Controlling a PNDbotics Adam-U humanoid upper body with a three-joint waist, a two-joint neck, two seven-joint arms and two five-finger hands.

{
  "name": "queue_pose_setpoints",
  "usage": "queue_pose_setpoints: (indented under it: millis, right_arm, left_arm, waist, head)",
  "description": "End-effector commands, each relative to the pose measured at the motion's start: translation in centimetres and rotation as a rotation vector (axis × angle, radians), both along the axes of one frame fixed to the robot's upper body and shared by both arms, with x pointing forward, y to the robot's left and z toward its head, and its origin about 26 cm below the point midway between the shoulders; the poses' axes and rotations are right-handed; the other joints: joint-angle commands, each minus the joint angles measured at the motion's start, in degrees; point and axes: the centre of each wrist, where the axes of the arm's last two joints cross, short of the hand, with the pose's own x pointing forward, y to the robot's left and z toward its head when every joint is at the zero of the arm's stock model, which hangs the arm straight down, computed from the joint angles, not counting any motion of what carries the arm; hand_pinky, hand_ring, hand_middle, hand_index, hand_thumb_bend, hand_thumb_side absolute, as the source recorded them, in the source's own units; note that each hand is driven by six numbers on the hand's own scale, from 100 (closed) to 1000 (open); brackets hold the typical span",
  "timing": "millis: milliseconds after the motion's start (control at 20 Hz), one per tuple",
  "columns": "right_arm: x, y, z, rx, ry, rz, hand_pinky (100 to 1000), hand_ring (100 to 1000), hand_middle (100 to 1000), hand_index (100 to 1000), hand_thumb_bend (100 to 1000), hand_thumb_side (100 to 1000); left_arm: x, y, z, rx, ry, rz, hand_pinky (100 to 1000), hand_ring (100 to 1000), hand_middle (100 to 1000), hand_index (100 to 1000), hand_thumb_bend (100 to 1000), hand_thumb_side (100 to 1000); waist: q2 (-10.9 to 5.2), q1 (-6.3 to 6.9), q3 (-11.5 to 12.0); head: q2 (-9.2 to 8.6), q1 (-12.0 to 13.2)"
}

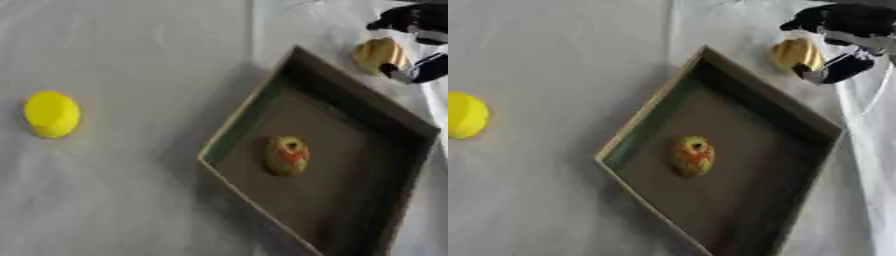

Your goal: Pick up objects on the table and place them in the box.

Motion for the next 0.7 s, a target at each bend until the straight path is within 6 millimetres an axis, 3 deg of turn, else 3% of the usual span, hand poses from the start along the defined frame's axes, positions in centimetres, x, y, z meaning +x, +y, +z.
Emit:
queue_pose_setpoints:
  millis: [50, 100, 150, 300, 550, 700]
  right_arm:
    - [-0.5, -0.7, 1.2, -0.019, -0.025, -0.024, 970, 1000, 828, 974, 128, 423]
    - [-0.5, -0.7, 1.2, -0.019, -0.025, -0.025, 970, 1000, 828, 974, 128, 423]
    - [-0.5, -0.7, 1.2, -0.018, -0.024, -0.025, 897, 1000, 689, 887, 100, 289]
    - [-0.5, -0.7, 0.9, -0.004, -0.018, -0.025, 832, 1000, 580, 790, 100, 334]
    - [-0.4, 0.0, 1.0, 0.078, -0.080, 0.026, 723, 760, 372, 476, 100, 302]
    - [-0.6, 0.8, 1.7, 0.141, -0.150, 0.065, 711, 713, 325, 397, 100, 274]
  left_arm:
    - [-0.2, 0.0, 0.7, 0.016, -0.026, -0.002, 818, 806, 767, 846, 100, 622]
    - [-0.2, 0.0, 0.7, 0.016, -0.026, -0.003, 818, 806, 767, 846, 100, 622]
    - [-0.2, 0.0, 0.7, 0.016, -0.026, -0.003, 818, 806, 766, 846, 100, 623]
    - [-0.2, -0.1, 0.7, 0.017, -0.023, -0.006, 818, 805, 766, 846, 100, 623]
    - [-0.2, -0.1, 0.6, 0.020, -0.017, -0.007, 819, 806, 766, 845, 100, 622]
    - [-0.2, -0.1, 0.6, 0.021, -0.018, -0.010, 819, 805, 765, 845, 100, 621]
  waist:
    - [-1.11, 0.31, -0.04]
    - [-1.11, 0.31, -0.04]
    - [-1.09, 0.32, -0.03]
    - [-1.07, 0.37, 0.12]
    - [-1.37, 0.41, 0.08]
    - [-1.72, 0.34, 0.12]
  head:
    - [-0.79, -0.23]
    - [-0.78, -0.24]
    - [-0.78, -0.25]
    - [-0.73, -0.41]
    - [-0.33, -0.39]
    - [-0.12, -0.42]
